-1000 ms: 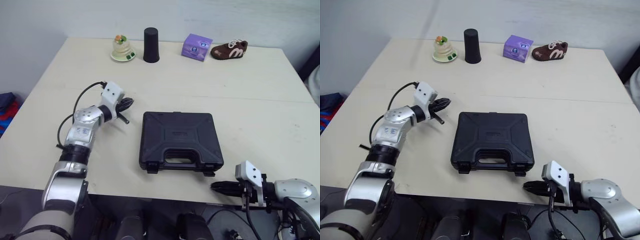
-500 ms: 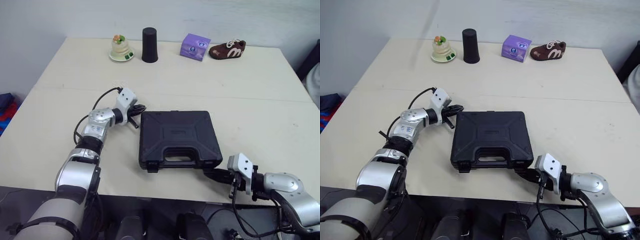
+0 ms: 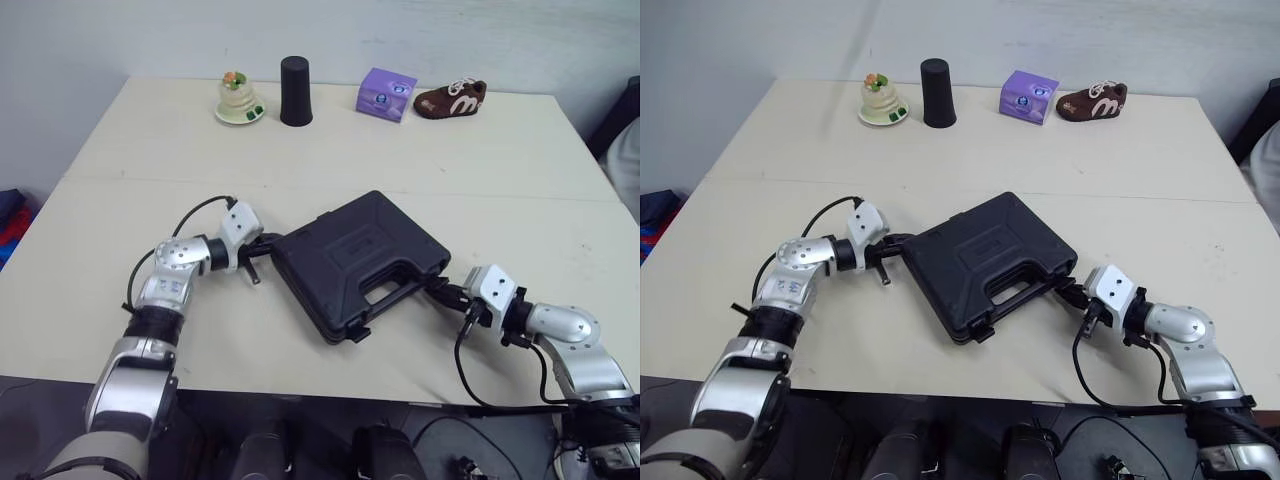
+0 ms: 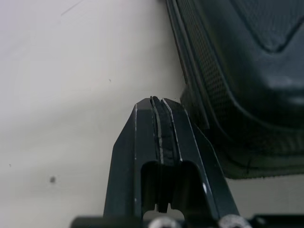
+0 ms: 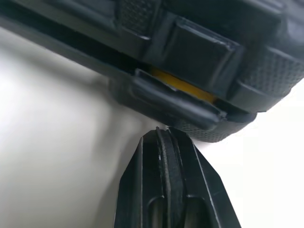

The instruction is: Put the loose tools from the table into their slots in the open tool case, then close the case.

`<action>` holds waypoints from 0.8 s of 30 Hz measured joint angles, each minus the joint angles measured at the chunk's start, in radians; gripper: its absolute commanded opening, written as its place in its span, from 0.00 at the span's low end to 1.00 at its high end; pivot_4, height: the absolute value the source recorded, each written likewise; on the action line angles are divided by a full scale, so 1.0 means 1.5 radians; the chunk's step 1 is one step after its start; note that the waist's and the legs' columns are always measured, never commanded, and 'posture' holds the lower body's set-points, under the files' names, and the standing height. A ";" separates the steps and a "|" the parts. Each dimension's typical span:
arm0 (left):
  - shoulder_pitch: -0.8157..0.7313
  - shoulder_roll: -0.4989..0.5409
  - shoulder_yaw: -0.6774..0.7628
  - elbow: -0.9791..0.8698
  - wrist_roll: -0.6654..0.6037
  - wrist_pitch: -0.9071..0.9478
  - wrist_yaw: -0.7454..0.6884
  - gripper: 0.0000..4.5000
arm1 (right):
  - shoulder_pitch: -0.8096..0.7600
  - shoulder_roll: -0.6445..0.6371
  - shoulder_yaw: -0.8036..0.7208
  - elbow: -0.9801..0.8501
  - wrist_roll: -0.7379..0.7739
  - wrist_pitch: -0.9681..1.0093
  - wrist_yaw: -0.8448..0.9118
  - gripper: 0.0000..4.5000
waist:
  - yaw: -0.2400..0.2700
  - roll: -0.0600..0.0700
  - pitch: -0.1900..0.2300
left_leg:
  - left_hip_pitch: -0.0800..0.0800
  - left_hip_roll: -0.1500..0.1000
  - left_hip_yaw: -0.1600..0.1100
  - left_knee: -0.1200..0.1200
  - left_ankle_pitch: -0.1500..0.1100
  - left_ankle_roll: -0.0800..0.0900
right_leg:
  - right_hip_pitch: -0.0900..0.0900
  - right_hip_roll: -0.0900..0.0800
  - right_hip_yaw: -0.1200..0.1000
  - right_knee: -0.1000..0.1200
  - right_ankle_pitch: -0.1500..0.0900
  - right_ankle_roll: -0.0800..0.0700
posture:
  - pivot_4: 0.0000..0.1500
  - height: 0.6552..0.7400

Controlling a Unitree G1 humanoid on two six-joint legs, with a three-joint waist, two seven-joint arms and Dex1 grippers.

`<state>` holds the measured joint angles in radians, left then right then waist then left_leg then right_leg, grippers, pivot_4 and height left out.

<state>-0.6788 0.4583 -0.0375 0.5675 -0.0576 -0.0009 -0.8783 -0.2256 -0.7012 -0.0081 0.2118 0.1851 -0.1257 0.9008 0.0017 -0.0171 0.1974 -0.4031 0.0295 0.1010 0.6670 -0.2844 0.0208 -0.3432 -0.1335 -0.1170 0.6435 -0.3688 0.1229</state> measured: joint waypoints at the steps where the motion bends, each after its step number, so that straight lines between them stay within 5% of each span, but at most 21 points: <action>1: 0.014 0.001 0.000 -0.023 -0.001 0.011 0.006 0.01 | -0.001 0.003 -0.001 0.004 0.000 -0.001 -0.006 0.00 | -0.001 0.000 0.000 | 0.000 0.000 0.000 0.000 0.000 0.000 | 0.000 0.000 0.000 0.000 0.000 0.000 | 1.00 1.00; 10: 0.124 0.047 0.000 -0.254 0.055 0.147 0.123 0.01 | 0.028 0.008 -0.038 0.001 -0.002 0.009 -0.068 0.00 | -0.001 0.000 0.000 | 0.000 0.000 -0.002 -0.001 0.000 0.000 | 0.001 -0.001 0.002 -0.001 0.000 0.000 | 1.00 1.00; 15: 0.106 0.103 0.031 -0.363 -0.018 0.201 0.046 0.01 | 0.105 -0.004 -0.101 -0.069 0.039 0.086 -0.074 0.00 | 0.011 0.000 0.000 | -0.001 0.000 -0.003 -0.001 0.000 0.000 | 0.001 -0.001 0.003 -0.002 0.000 0.000 | 1.00 1.00; 21: -0.058 -0.009 -0.046 -0.421 -0.093 0.256 -0.013 0.01 | 0.163 0.012 -0.131 -0.188 0.087 0.153 -0.089 0.00 | 0.017 0.002 -0.001 | -0.001 -0.002 -0.002 -0.001 0.000 0.000 | 0.002 0.000 0.004 -0.004 0.001 0.000 | 1.00 1.00; 24: -0.113 -0.096 -0.117 -0.343 -0.081 0.256 -0.009 0.01 | 0.215 0.020 -0.134 -0.243 0.111 0.186 -0.085 0.00 | 0.016 0.002 -0.001 | -0.001 -0.001 -0.001 -0.002 0.000 0.000 | 0.001 0.002 0.000 -0.004 0.000 0.000 | 1.00 1.00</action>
<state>-0.8481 0.3138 -0.2137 0.0524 -0.1792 0.3828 -0.8923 0.0962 -0.6714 -0.2092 -0.1523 0.3509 0.1536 0.7730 0.0258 -0.0144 0.1963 -0.4045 0.0287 0.1000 0.6638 -0.2843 0.0206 -0.3423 -0.1310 -0.1165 0.6374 -0.3681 0.1229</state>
